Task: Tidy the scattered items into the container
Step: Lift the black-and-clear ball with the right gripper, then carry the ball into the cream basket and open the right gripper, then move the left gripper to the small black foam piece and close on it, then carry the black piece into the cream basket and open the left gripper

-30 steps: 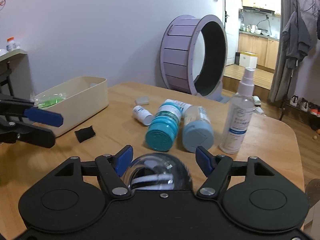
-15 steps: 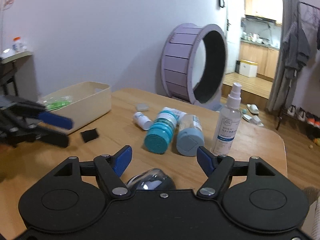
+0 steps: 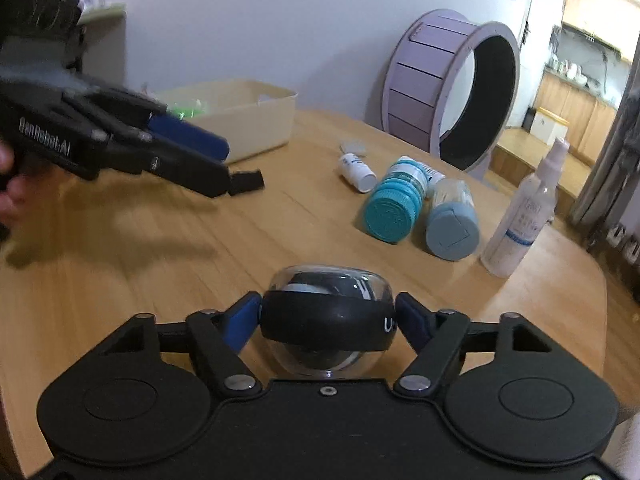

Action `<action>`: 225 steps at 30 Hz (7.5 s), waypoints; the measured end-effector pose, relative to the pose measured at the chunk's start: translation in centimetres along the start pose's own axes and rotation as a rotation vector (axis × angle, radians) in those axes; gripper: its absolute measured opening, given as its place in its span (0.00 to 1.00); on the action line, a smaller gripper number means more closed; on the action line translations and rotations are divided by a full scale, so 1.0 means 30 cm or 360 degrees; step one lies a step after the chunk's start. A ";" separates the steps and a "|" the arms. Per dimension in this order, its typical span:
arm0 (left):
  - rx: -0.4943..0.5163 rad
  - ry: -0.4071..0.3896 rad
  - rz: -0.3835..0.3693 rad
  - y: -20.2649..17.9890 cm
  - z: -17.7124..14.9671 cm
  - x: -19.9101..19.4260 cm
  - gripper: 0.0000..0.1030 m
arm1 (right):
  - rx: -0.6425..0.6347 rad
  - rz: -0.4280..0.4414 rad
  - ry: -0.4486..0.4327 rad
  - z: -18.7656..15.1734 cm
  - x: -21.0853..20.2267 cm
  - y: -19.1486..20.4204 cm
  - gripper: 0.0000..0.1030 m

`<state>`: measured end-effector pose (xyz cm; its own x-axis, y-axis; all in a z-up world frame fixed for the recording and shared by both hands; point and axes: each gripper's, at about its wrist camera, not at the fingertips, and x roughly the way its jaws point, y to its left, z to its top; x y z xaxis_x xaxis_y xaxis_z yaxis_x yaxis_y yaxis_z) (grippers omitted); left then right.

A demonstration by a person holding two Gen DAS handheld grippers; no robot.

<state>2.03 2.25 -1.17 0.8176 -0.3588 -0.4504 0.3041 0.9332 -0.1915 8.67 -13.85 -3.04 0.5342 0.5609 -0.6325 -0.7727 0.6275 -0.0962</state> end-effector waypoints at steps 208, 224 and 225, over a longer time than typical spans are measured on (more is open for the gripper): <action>0.0179 0.0371 0.0814 0.042 0.018 0.245 0.32 | 0.0366 0.0334 -0.0304 0.057 -0.248 -0.177 1.00; -0.0024 0.0354 0.0457 0.021 0.007 0.206 0.32 | 0.0365 0.0328 -0.0309 0.059 -0.252 -0.176 1.00; -0.0020 0.0334 0.0446 0.008 0.008 0.199 0.32 | 0.0362 0.0329 -0.0310 0.059 -0.252 -0.176 1.00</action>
<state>7.10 0.34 -3.70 0.7498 -0.0859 -0.6560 0.0749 0.9962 -0.0448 9.33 -20.45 3.61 0.4468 0.7671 -0.4604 -0.7869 0.5818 0.2057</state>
